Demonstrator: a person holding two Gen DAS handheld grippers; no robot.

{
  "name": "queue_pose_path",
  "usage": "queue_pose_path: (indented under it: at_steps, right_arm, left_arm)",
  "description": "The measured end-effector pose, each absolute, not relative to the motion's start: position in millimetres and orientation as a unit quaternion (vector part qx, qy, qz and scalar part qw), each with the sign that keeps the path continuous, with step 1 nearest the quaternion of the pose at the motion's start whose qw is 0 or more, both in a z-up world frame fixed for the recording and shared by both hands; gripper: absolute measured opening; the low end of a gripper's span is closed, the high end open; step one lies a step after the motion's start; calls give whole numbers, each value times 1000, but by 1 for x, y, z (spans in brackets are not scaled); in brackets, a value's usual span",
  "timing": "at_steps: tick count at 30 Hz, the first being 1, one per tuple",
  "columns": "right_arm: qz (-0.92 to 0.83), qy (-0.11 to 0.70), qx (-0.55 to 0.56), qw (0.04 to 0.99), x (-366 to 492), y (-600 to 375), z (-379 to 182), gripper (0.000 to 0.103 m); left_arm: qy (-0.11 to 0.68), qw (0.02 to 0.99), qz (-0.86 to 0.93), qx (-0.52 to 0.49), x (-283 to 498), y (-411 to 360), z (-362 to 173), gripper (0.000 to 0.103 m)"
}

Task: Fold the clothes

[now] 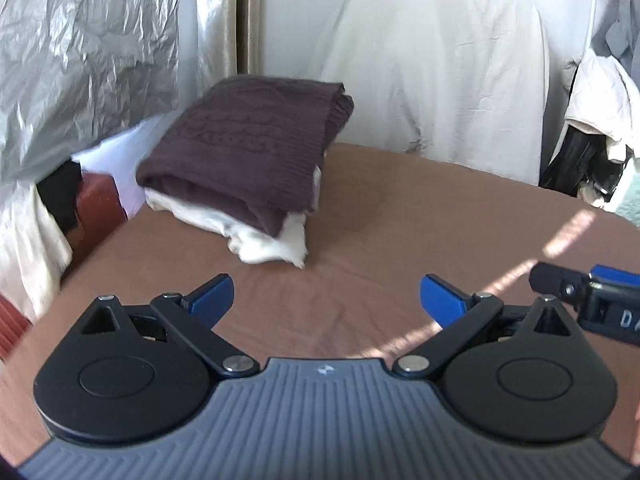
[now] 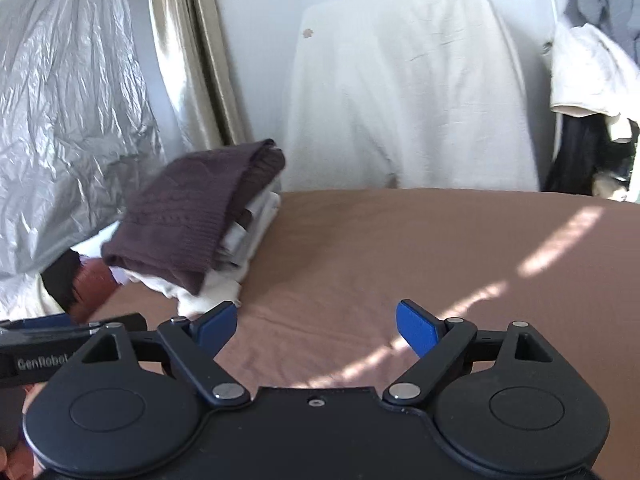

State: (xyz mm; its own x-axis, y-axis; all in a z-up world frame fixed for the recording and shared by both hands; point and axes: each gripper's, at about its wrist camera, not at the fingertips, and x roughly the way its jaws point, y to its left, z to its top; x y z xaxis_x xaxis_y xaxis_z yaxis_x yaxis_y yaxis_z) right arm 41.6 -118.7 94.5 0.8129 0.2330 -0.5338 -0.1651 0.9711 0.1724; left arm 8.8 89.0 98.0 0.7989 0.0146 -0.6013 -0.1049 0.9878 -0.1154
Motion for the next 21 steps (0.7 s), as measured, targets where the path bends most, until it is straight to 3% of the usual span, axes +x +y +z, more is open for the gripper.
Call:
queue_pose_path:
  at_steps: [5,21]
  right_arm:
    - [72,287,41,954,18,-135,95,90]
    - [64,322,37,944,8,-147,77,90]
  left_arm:
    - [354,932,37,-65,3,69,79,103]
    - [363,928,80,18,14,39,73,103]
